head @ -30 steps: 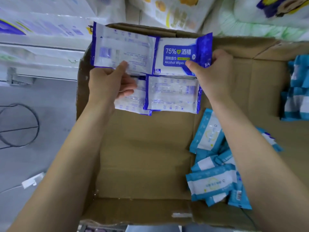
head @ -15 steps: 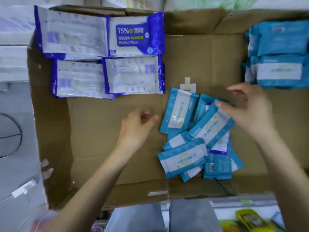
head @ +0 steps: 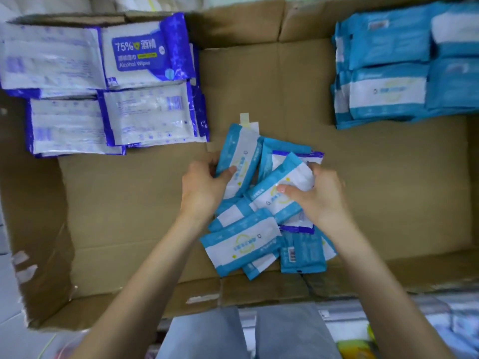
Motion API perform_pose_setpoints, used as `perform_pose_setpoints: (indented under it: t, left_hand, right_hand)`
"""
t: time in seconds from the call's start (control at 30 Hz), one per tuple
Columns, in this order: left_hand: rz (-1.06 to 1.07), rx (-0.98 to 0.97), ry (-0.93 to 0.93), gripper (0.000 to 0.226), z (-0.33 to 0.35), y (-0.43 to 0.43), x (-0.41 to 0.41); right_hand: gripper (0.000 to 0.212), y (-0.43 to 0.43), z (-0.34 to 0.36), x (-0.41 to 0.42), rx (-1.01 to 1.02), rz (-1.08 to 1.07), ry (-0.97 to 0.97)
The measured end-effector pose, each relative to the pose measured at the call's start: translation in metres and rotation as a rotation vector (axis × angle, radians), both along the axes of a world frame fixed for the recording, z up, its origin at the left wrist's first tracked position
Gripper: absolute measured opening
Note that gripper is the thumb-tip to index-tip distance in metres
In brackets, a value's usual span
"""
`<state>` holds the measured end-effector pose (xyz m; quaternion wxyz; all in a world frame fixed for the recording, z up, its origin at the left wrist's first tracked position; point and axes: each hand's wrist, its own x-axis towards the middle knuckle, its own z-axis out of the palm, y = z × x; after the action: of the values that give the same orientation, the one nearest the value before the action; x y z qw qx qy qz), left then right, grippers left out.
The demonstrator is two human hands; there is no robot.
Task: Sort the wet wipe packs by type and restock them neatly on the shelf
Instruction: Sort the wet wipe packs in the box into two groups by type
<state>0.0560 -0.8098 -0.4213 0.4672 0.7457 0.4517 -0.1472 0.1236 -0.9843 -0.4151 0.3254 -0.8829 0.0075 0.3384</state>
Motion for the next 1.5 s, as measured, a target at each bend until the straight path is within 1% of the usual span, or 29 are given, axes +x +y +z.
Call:
perform_pose_setpoints:
  t: [0.07, 0.13, 0.2, 0.27, 0.33, 0.43, 0.5, 0.57, 0.67, 0.77, 0.87, 0.93, 0.97, 1.03, 1.1, 1.13, 1.23, 1.4, 1.5]
  left_hand:
    - [0.04, 0.074, -0.071, 0.008, 0.01, 0.0, -0.002]
    - [0.111, 0.11, -0.116, 0.01, 0.021, 0.001, -0.004]
    - [0.209, 0.072, -0.18, 0.017, 0.035, -0.002, -0.002]
    - [0.264, 0.029, -0.238, 0.017, 0.047, -0.01, 0.006]
    - [0.327, -0.054, -0.308, 0.009, 0.056, -0.024, 0.018]
    - [0.418, -0.259, -0.4, 0.01, 0.062, -0.056, 0.045]
    - [0.439, -0.367, -0.393, 0.012, 0.061, -0.08, 0.066]
    - [0.481, -0.486, -0.366, 0.022, 0.058, -0.102, 0.088]
    - [0.554, -0.662, -0.361, 0.028, 0.052, -0.128, 0.117]
    - [0.613, -0.739, -0.351, 0.03, 0.045, -0.145, 0.137]
    - [0.723, -0.801, -0.312, 0.027, 0.037, -0.159, 0.154]
    - [0.82, -0.857, -0.287, 0.032, 0.032, -0.168, 0.164]
    - [0.85, -0.866, -0.288, 0.034, 0.031, -0.173, 0.168]
    - [0.865, -0.821, -0.298, 0.03, 0.03, -0.183, 0.172]
    - [0.854, -0.713, -0.276, 0.027, 0.03, -0.191, 0.175]
    - [0.848, -0.655, -0.254, 0.027, 0.03, -0.194, 0.176]
    - [0.847, -0.555, -0.186, 0.023, 0.026, -0.203, 0.178]
    - [0.871, -0.607, -0.096, 0.031, 0.02, -0.224, 0.188]
    - [0.781, -0.637, -0.063, 0.032, 0.017, -0.22, 0.189]
  right_hand:
    - [0.021, -0.005, 0.004, 0.004, 0.072, -0.031, 0.017]
    - [0.021, -0.014, 0.012, 0.01, 0.182, -0.141, 0.062]
    - [0.023, -0.024, 0.023, 0.02, 0.344, -0.324, 0.127]
    - [0.02, -0.039, 0.035, 0.036, 0.457, -0.471, 0.156]
    - [0.023, -0.058, 0.047, 0.056, 0.513, -0.571, 0.154]
    - [0.029, -0.09, 0.065, 0.092, 0.569, -0.701, 0.128]
    - [0.028, -0.114, 0.074, 0.115, 0.558, -0.783, 0.094]
    - [0.025, -0.135, 0.078, 0.134, 0.551, -0.849, 0.069]
    - [0.022, -0.16, 0.07, 0.156, 0.553, -0.927, 0.078]
    - [0.022, -0.175, 0.057, 0.174, 0.536, -0.997, 0.11]
    - [0.022, -0.181, 0.046, 0.189, 0.519, -0.975, 0.057]
    - [0.024, -0.179, 0.039, 0.197, 0.47, -0.894, -0.049]
    - [0.026, -0.178, 0.035, 0.201, 0.412, -0.832, -0.128]
    - [0.03, -0.176, 0.028, 0.207, 0.224, -0.665, -0.285]
    - [0.034, -0.173, 0.025, 0.213, 0.034, -0.518, -0.389]
    - [0.035, -0.173, 0.024, 0.216, -0.022, -0.479, -0.42]
    - [0.037, -0.169, 0.023, 0.219, -0.102, -0.432, -0.474]
    - [0.04, -0.166, 0.02, 0.212, -0.205, -0.423, -0.53]
    - [0.045, -0.165, 0.018, 0.205, -0.217, -0.416, -0.563]
